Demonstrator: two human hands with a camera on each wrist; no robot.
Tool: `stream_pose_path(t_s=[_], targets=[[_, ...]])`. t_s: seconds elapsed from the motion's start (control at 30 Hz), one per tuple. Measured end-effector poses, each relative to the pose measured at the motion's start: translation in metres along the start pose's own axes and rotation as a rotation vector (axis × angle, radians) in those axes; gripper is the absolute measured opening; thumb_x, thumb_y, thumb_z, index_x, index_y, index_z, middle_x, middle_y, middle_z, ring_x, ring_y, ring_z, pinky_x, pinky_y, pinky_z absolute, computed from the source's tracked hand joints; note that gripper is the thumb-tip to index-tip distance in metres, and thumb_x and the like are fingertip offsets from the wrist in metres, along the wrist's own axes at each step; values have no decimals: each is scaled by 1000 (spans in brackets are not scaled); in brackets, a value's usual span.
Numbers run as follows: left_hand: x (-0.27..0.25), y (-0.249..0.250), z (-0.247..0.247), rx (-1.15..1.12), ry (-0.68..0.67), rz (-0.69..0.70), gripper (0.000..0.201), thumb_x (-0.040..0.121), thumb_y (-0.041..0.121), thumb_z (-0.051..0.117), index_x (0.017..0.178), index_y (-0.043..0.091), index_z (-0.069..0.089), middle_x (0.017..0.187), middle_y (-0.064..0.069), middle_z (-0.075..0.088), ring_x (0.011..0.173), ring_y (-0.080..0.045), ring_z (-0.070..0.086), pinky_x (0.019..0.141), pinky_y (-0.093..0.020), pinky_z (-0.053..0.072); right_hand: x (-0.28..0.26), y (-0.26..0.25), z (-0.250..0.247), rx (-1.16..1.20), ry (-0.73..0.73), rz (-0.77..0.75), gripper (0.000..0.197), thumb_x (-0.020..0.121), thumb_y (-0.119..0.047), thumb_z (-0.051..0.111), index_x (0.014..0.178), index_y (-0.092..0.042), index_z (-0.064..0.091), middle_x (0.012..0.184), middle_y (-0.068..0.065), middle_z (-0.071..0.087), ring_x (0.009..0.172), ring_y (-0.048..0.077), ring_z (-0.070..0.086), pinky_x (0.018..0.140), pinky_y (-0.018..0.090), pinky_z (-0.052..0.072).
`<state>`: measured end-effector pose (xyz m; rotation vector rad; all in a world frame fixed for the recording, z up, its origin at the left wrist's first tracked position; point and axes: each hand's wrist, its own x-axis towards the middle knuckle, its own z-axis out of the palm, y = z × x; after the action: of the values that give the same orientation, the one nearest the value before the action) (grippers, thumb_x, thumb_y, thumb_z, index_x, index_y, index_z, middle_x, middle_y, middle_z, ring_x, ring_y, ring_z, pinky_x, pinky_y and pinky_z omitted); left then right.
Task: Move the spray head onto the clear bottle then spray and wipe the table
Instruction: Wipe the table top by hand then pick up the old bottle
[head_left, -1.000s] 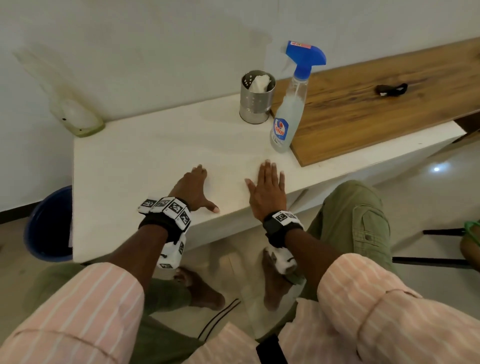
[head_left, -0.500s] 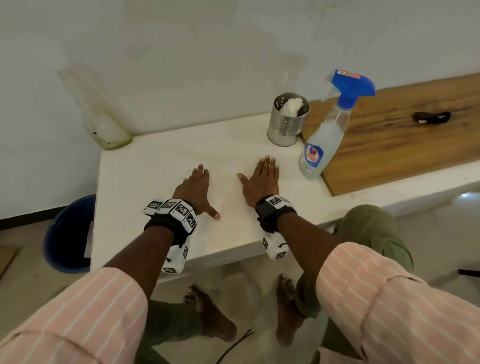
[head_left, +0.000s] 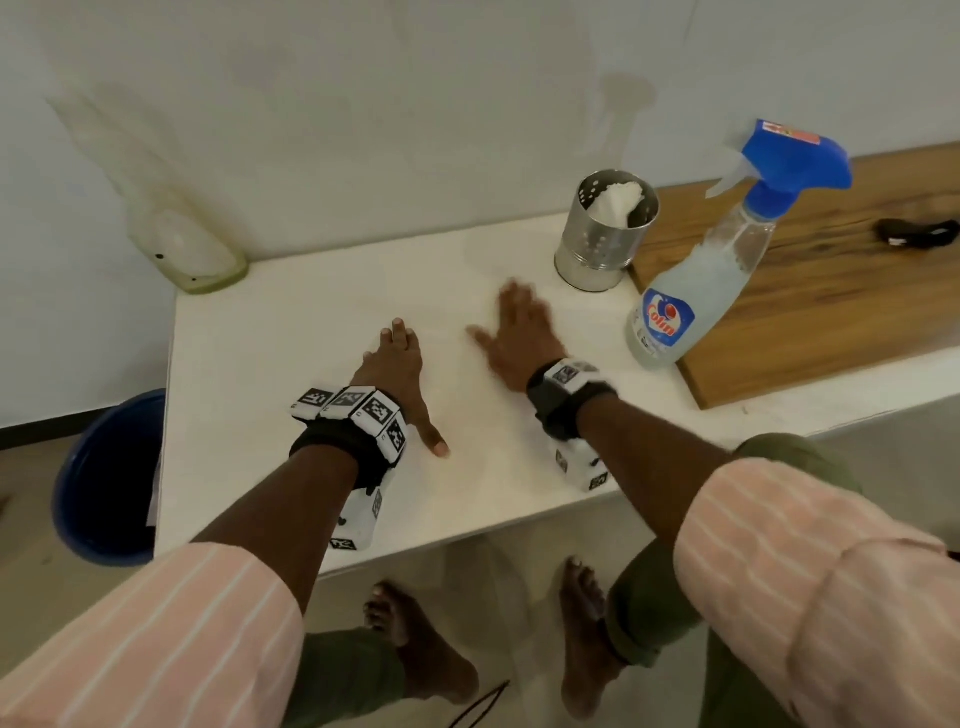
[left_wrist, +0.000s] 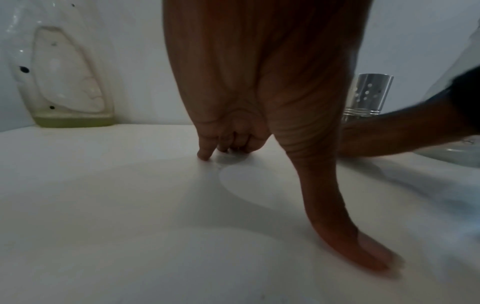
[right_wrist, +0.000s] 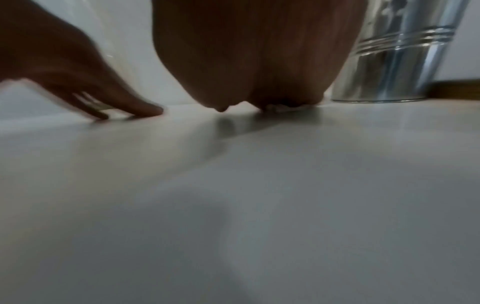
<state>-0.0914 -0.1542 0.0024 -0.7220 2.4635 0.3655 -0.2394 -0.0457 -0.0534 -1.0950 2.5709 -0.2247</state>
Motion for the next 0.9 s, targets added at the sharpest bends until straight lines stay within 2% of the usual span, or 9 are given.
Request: stream_pose_path(t_s=[0.1, 0.3, 0.5, 0.57, 0.67, 0.7, 0.77, 0.8, 0.9], targets=[[1, -1, -1, -6, 5, 5, 166, 35, 56, 91, 150, -2, -13, 160, -17, -18, 150, -30, -10, 122, -47, 14, 32, 6, -21, 28, -23, 228, 85, 96, -61, 19, 151, -1, -7, 160, 16, -14, 149, 31, -12, 122, 43, -5], [0, -2, 0, -11, -7, 6, 164, 37, 55, 91, 151, -1, -14, 159, -17, -21, 150, -30, -12, 122, -47, 12, 56, -33, -15, -33, -101, -125, 86, 96, -62, 22, 151, -3, -8, 160, 14, -15, 149, 29, -12, 122, 42, -5], [-1, 0, -4, -15, -8, 6, 164, 37, 54, 91, 151, -2, -13, 159, -18, -20, 150, -30, -11, 122, -47, 13, 84, -59, -23, 43, -33, 261, 92, 95, -63, 23, 149, 4, -7, 160, 20, -13, 148, 34, -12, 121, 45, -7], [-3, 0, -5, -21, -6, 13, 164, 34, 54, 92, 152, -1, -9, 160, -18, -15, 150, -32, -4, 122, -46, 17, 89, -85, -17, 48, -32, 144, 91, 95, -62, 23, 149, 4, -8, 159, 21, -12, 148, 36, -12, 121, 46, -6], [-4, 0, -6, -60, 58, 33, 152, 30, 53, 93, 153, 11, 14, 159, -15, 11, 143, -32, 29, 116, -43, 32, 88, -114, -4, -14, -145, -268, 77, 99, -55, 20, 151, -3, -3, 161, 14, -10, 149, 30, -10, 122, 44, -5], [-4, 0, -6, -77, 73, 40, 151, 30, 52, 94, 153, 13, 16, 159, -13, 13, 142, -32, 32, 115, -43, 34, 87, -115, -1, -51, -166, -359, 74, 100, -54, 19, 152, -6, -1, 162, 11, -8, 150, 27, -9, 122, 42, -3], [-4, -1, -4, -88, 68, 43, 158, 31, 52, 94, 154, 9, 4, 161, -14, 2, 147, -33, 20, 118, -45, 28, 92, -101, -1, -117, -115, -410, 71, 100, -53, 20, 153, -8, 2, 163, 8, -2, 151, 24, -2, 123, 40, 2], [-4, -2, -3, -85, 49, 37, 161, 34, 52, 93, 154, 5, -3, 161, -15, -6, 149, -33, 10, 120, -46, 22, 95, -91, -3, -131, -65, -349, 72, 100, -53, 20, 153, -7, 3, 163, 9, 0, 150, 25, 1, 122, 42, 4], [-5, -2, -3, -80, 28, 21, 162, 39, 51, 92, 151, 0, -13, 160, -15, -20, 150, -28, -11, 123, -46, 11, 94, -62, -13, -19, 41, 92, 82, 97, -59, 16, 151, -1, -2, 162, 16, -4, 150, 30, -4, 122, 45, -1]])
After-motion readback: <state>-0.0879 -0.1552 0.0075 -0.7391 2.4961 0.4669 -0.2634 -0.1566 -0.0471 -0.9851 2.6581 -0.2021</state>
